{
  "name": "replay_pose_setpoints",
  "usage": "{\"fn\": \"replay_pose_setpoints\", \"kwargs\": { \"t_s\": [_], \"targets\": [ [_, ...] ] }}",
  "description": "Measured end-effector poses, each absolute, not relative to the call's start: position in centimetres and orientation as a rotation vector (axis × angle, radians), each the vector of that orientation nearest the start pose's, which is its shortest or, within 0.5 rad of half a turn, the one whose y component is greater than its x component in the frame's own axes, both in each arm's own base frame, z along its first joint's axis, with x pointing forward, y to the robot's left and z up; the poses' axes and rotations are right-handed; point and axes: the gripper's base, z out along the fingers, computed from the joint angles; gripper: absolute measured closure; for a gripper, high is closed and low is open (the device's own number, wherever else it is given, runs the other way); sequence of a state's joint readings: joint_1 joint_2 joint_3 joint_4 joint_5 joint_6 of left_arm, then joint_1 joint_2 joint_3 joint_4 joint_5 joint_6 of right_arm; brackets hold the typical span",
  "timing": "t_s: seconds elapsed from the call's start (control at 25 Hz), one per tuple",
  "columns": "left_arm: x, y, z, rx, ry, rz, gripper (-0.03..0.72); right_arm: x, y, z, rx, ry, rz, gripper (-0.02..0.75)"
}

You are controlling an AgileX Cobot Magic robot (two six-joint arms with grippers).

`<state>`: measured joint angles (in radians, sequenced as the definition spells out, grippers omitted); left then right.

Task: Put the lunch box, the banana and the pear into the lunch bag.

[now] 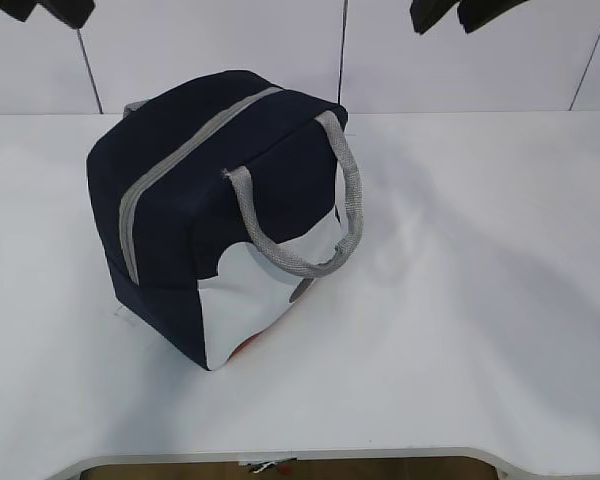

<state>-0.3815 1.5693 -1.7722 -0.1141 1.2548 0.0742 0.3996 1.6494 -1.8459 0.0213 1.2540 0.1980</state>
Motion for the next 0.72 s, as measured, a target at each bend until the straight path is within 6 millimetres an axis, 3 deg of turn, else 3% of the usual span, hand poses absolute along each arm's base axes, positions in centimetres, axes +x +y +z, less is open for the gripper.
{"fn": "replay_pose_setpoints", "kwargs": {
  "t_s": [0.16,0.28,0.72],
  "targets": [
    [27.6,-11.8,42.6,0.574,2.482,-0.229,0.249,29.6,12.9,44.0,-0.258,2.490,0.307,0.375],
    [25.8,-11.1,43.0,0.569,2.470,-0.224,0.252,27.5,12.2,44.5,-0.278,2.478,0.331,0.375],
    [19.3,-8.4,45.5,0.546,2.354,-0.236,0.262,18.5,8.7,43.3,-0.314,2.483,0.349,0.376]
  ]
}}
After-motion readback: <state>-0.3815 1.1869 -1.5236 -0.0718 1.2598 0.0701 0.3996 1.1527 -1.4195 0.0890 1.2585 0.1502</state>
